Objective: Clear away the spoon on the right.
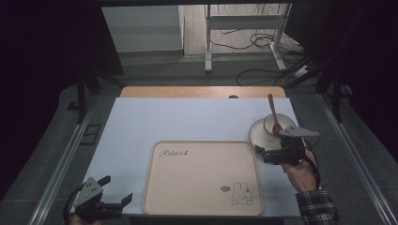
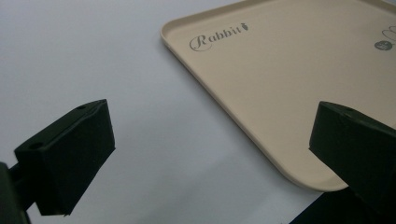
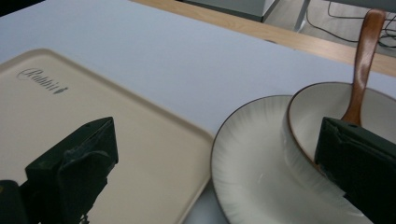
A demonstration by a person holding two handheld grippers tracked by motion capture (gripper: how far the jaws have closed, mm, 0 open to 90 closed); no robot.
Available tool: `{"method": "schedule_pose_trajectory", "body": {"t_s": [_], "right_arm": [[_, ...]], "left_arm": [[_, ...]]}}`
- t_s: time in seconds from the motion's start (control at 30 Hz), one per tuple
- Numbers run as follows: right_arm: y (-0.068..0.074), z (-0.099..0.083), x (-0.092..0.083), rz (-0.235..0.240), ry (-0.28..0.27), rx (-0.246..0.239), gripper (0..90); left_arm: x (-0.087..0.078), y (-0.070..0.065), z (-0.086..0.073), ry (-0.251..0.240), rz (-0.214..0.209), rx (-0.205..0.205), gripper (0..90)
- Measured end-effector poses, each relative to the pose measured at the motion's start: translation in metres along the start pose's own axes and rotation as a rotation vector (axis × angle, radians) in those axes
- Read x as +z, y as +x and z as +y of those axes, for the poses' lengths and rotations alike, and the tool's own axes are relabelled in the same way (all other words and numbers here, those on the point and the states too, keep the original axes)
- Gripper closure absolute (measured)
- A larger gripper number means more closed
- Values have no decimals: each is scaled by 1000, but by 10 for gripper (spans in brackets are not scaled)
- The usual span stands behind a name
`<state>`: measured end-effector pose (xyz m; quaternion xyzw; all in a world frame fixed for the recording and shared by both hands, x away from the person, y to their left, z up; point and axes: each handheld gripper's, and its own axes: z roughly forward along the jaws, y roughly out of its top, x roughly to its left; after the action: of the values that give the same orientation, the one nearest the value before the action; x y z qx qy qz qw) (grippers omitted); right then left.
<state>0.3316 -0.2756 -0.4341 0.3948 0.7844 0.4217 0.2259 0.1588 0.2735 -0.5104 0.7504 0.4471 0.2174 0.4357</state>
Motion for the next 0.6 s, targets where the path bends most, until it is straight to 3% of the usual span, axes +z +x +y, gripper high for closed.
{"method": "schedule_pose_trajectory", "body": {"t_s": [0.3, 0.6], "right_arm": [[-21, 17, 16, -48, 4, 13, 0], [-36, 33, 34, -104, 46, 14, 0]], "left_arm": [[2, -1, 0, 10, -5, 11, 0], [2, -1, 1, 16, -9, 11, 0]]}}
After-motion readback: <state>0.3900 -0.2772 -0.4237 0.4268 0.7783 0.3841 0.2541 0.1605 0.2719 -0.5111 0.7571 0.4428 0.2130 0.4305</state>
